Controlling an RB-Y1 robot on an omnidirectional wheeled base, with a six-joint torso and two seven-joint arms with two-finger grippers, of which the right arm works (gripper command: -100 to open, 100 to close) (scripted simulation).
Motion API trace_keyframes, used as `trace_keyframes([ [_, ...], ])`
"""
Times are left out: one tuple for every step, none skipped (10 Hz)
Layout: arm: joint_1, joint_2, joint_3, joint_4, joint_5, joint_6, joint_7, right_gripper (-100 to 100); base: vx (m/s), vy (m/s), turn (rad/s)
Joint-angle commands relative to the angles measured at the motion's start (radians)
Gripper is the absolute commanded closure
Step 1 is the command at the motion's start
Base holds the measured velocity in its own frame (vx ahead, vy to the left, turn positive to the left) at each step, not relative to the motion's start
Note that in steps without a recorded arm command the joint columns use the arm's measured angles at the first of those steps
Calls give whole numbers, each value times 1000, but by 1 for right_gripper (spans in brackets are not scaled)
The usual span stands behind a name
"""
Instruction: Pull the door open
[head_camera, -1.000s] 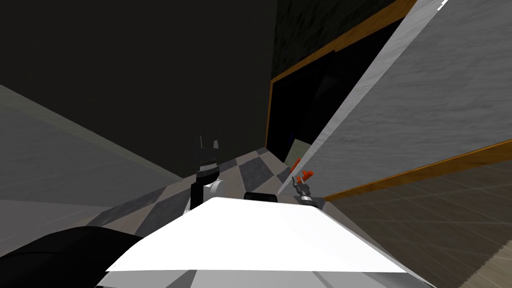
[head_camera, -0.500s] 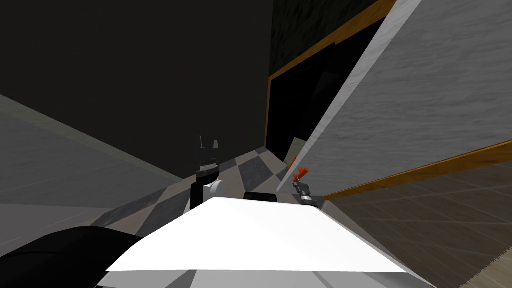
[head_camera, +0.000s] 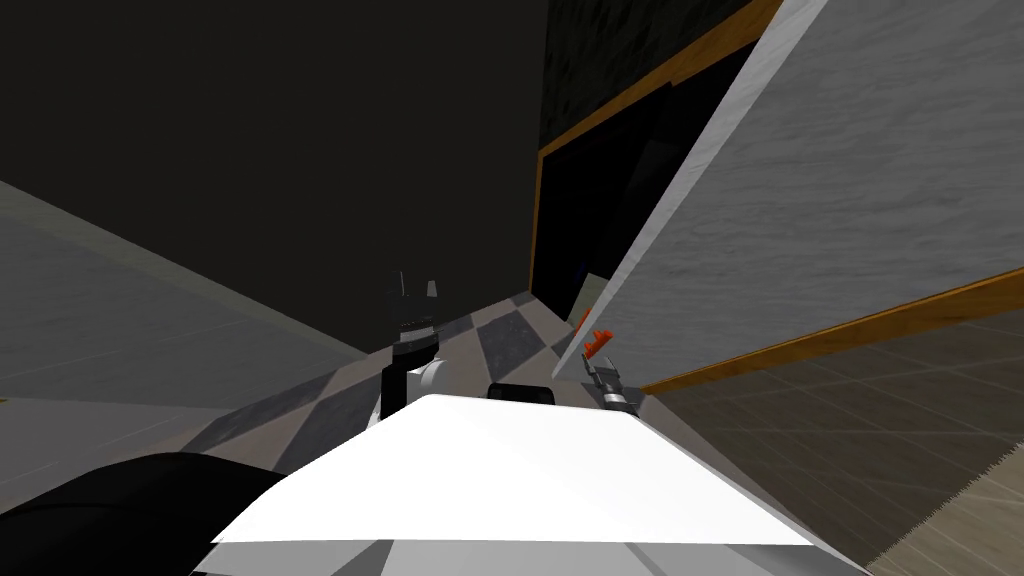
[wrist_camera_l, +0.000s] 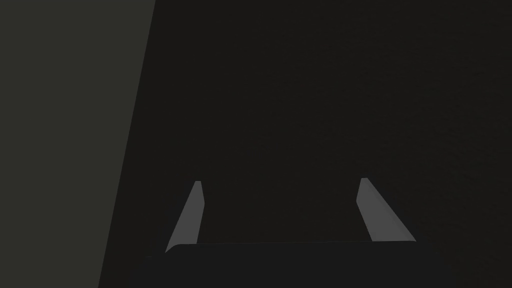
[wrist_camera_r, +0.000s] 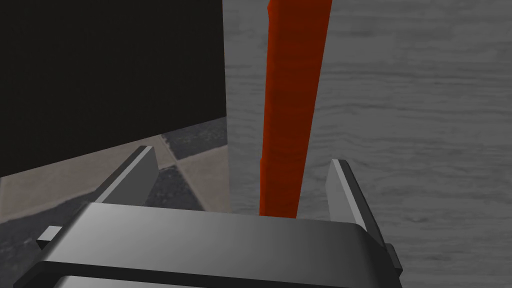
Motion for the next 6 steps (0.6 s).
trace_keyframes([
  [13, -17, 12, -7, 9, -14, -13, -100, -220, -86, 3],
  [20, -28, 19, -12, 15, -21, -20, -100, -186, -59, 10],
  [27, -37, 25, -16, 19, -28, -26, -100, -210, -38, 6],
  [33, -46, 31, -19, 24, -35, -32, -100, -208, -55, -1],
  [30, -40, 26, -21, 21, -27, -26, -100, -88, -29, 0],
  [-1, -25, 18, 8, 2, -19, -7, -100, -31, -32, 139],
])
